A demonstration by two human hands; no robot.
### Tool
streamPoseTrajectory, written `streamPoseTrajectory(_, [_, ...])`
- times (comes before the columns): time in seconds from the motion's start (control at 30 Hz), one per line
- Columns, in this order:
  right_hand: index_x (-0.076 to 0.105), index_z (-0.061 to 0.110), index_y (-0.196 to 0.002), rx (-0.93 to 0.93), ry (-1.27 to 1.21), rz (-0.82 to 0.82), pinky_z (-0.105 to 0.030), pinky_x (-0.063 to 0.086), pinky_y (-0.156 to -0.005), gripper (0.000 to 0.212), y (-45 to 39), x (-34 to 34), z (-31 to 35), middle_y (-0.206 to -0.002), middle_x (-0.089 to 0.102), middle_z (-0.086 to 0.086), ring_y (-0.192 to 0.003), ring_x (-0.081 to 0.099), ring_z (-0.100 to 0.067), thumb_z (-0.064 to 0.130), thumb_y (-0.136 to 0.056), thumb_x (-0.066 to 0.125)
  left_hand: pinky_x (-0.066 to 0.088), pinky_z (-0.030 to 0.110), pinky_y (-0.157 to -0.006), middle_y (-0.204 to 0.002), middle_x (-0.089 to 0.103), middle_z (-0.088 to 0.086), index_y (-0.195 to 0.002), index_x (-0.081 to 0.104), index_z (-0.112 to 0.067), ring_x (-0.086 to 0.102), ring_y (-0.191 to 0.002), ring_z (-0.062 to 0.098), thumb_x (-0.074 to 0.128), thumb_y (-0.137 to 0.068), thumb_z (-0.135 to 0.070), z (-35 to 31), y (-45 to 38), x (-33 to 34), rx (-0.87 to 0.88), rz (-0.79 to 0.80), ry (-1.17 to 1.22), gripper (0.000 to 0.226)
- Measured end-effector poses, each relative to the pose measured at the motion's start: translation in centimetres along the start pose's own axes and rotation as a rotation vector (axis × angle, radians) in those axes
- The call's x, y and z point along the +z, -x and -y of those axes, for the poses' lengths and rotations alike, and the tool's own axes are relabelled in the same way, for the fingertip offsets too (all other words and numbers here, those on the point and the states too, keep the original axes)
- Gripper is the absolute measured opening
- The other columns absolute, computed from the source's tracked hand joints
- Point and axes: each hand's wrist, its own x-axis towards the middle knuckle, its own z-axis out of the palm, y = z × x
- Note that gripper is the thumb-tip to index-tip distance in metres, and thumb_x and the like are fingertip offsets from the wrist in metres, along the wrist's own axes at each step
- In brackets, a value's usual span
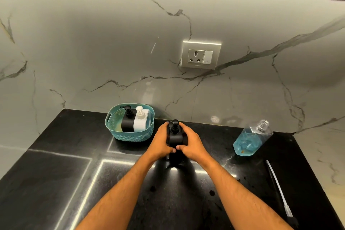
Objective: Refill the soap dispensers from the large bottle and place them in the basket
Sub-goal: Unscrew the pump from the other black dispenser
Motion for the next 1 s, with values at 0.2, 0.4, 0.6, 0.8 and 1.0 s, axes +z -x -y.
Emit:
streamPoseTrajectory(0.2, [0.038, 0.018, -0.157, -0.085, -0.007, -0.024, -0.031, 0.039, -0.117, 0.101, 2.9, -2.7, 0.2, -0.153, 0.048, -0.003, -0.141, 0.046, -0.017, -0.003, -0.069, 0.082, 0.053, 0.028, -0.106, -0.142, 0.050, 0.004, -0.147, 0.034, -0.018, 0.057, -0.128, 0.016, 0.098, -0.056, -0.006, -1.9, 1.3, 0.4, 0.075, 0.047, 0.060, 0.112])
streamPoseTrajectory(0.4, [0.042, 0.018, -0.154, -0.163, -0.001, -0.058, -0.004, 0.038, -0.102, 0.096, 7.7, -5.5, 0.8, -0.144, 0.052, 0.002, -0.135, 0.049, -0.010, -0.008, -0.070, 0.081, 0.050, 0.030, -0.110, -0.148, 0.035, 0.006, -0.152, 0.027, -0.015, 0.047, -0.133, 0.017, 0.105, -0.049, -0.027, -4.6, 4.0, 1.6, 0.176, 0.040, 0.090, 0.129])
streamPoseTrajectory(0.6, [0.047, 0.024, -0.150, -0.163, -0.008, -0.027, -0.040, 0.050, -0.110, 0.091, 12.7, -7.8, -0.2, -0.143, 0.053, 0.010, -0.135, 0.050, -0.007, -0.005, -0.071, 0.081, 0.036, 0.032, -0.117, -0.148, 0.032, -0.001, -0.156, 0.029, -0.017, 0.033, -0.136, 0.015, 0.092, -0.037, -0.069, -6.7, 7.8, 3.9, 0.239, 0.043, -0.016, 0.145])
streamPoseTrajectory(0.8, [0.052, 0.028, -0.144, -0.188, -0.069, -0.007, -0.039, 0.053, -0.107, 0.079, 17.0, -9.1, 0.1, -0.138, 0.055, 0.013, -0.130, 0.054, -0.005, 0.007, -0.074, 0.081, 0.055, 0.037, -0.103, -0.134, 0.054, -0.005, -0.143, 0.037, -0.023, 0.059, -0.123, 0.008, 0.099, -0.051, -0.036, -7.9, 11.5, 6.7, 0.191, -0.050, 0.133, 0.112])
streamPoseTrajectory(1.0, [0.067, 0.020, -0.098, -0.242, 0.253, -0.532, -0.010, 0.044, -0.071, 0.054, 18.9, -7.4, 2.7, -0.094, 0.059, 0.008, -0.081, 0.056, -0.005, 0.055, -0.065, 0.091, 0.056, 0.029, -0.092, -0.131, 0.047, -0.006, -0.142, 0.035, -0.024, 0.055, -0.116, 0.003, 0.097, -0.047, -0.043, -9.6, 14.8, 9.0, 0.230, -0.130, 0.102, 0.115])
